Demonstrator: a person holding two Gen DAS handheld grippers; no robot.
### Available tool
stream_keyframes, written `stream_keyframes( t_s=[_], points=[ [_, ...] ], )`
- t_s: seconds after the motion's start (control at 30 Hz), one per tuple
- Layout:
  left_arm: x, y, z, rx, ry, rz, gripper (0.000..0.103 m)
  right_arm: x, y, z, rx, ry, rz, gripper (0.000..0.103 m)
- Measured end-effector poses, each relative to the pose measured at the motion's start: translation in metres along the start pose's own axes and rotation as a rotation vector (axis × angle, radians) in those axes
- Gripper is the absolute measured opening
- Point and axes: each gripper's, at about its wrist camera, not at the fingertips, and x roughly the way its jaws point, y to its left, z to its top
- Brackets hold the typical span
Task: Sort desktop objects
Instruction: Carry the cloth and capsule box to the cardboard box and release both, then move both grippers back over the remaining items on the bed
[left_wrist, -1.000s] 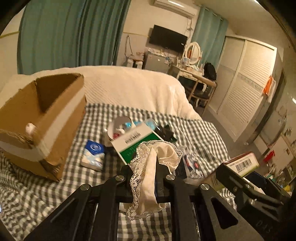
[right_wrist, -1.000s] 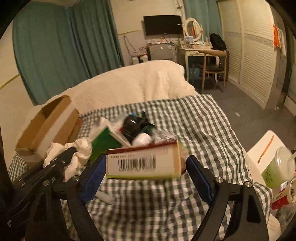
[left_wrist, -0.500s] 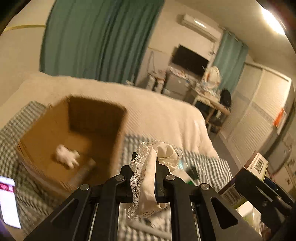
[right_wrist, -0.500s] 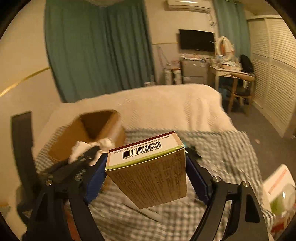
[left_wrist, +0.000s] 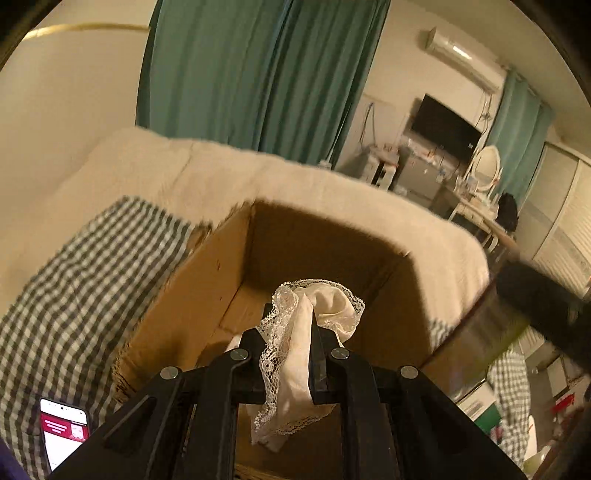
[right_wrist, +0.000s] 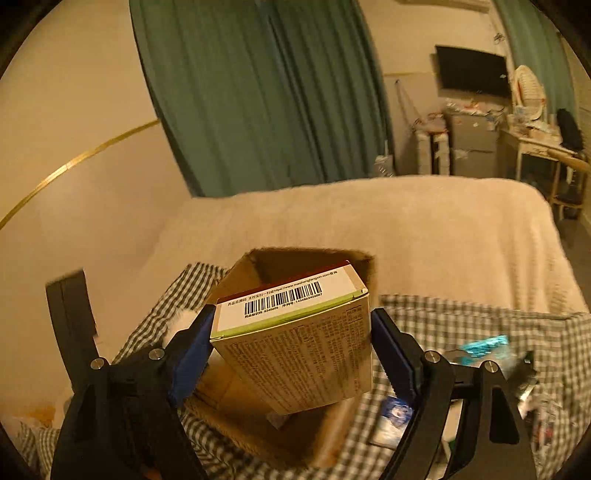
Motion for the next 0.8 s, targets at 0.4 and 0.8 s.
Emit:
stream_keyframes(
  t_s=[0.4, 0.8],
  points=[
    [-0.025, -0.006, -0.009, -0.005, -0.022, 0.022, 0.091, 0.004, -0.020, -0.001, 0.048, -0.011, -0.016, 0.096],
    [-0.089, -0.132, -0.072, 0.212, 0.035, -0.087, 0.098, -0.144, -0.094, -0.039, 0.056, -0.083, -0.239, 0.096]
  ],
)
